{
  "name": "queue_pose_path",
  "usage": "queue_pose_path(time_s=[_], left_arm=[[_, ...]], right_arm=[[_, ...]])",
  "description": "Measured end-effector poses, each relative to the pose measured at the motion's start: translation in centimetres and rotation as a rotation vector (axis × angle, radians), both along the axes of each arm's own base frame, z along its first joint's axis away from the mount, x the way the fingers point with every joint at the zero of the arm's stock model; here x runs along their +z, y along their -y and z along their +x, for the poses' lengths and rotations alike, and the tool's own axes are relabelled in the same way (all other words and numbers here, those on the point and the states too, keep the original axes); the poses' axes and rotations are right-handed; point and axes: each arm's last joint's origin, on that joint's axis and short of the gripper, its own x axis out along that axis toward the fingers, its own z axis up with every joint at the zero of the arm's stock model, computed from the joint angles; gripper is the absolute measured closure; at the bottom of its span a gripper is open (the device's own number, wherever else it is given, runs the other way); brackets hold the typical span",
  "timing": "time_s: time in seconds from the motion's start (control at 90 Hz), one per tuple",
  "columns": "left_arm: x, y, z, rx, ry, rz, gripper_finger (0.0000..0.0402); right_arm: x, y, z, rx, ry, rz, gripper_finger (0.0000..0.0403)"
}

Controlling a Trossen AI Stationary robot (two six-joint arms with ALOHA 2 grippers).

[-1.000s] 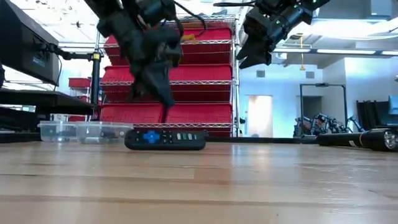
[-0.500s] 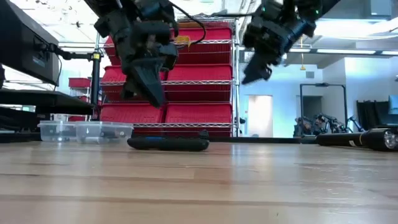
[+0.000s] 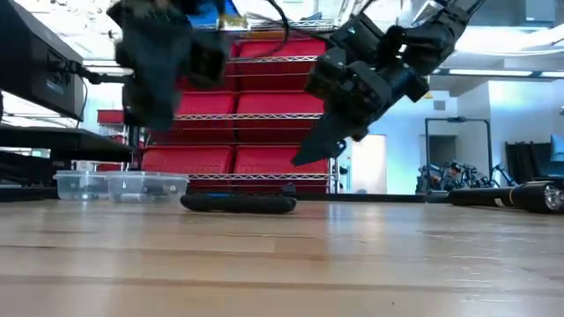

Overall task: Insert battery
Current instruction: Move the remote beside the flashlight

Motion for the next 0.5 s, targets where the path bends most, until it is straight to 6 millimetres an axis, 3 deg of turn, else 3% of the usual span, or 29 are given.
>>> queue_pose_path(time_s=[0.189,0.356,0.5], left_arm=[[2.6,1.3,-4.3,0.039,-0.059,0.119,0.0269],[4.4,2.5,-7.8,-0.012,-0.069,0.165,0.0269],[5.3,2.8,-10.2,-0.042,-0.059,0.236,0.0270]], right_arm=[[-1.8,-2.3,2.9,-0.116,-0.058,-0.117,0.0147],[-3.1,-2.4,5.0,-0.201,-0.153,-0.083,0.0147],[-4.3,-3.2,5.5,-0.198,-0.233,-0.101,0.0148]])
